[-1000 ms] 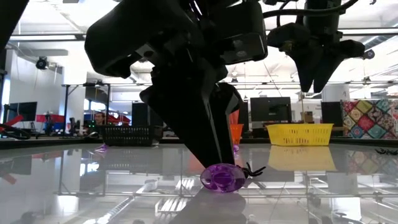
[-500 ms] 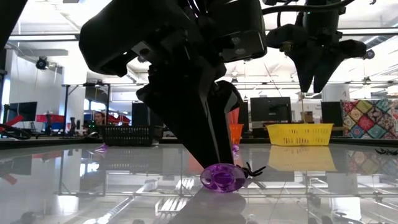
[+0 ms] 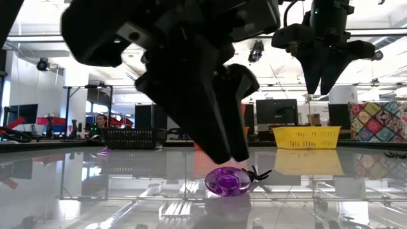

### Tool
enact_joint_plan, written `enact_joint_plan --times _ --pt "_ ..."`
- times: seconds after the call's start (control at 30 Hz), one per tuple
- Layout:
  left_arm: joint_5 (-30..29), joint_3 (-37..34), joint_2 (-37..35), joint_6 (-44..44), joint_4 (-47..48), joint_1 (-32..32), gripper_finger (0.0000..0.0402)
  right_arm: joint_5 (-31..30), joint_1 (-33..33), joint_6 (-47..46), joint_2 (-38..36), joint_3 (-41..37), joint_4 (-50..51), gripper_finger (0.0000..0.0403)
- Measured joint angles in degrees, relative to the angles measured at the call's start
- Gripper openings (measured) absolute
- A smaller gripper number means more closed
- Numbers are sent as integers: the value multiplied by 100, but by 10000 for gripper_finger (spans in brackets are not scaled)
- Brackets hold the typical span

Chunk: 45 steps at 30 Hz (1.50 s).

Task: Sort Halloween decoration
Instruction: Put the bottom spider toy into the black bin

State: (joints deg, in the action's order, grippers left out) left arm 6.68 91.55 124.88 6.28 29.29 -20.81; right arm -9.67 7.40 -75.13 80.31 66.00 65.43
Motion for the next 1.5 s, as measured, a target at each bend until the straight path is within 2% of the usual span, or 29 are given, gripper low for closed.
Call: enact_joint_plan --times 0.17,0.87,1.03,1.33,1.5 --pt "-154 50 15 71 5 18 150 -44 0 9 0 0 -13 134" --pt "-36 93 444 -138 -112 39 146 -88 0 11 0 -2 -13 134" --pt "-57 91 485 -142 -78 45 111 -89 0 -35 2 -2 -15 134" --pt "-97 82 464 -31 -23 71 12 -87 0 -33 2 -2 -15 134" --pt "15 74 357 -17 25 185 4 -89 0 -33 2 -2 -13 134"
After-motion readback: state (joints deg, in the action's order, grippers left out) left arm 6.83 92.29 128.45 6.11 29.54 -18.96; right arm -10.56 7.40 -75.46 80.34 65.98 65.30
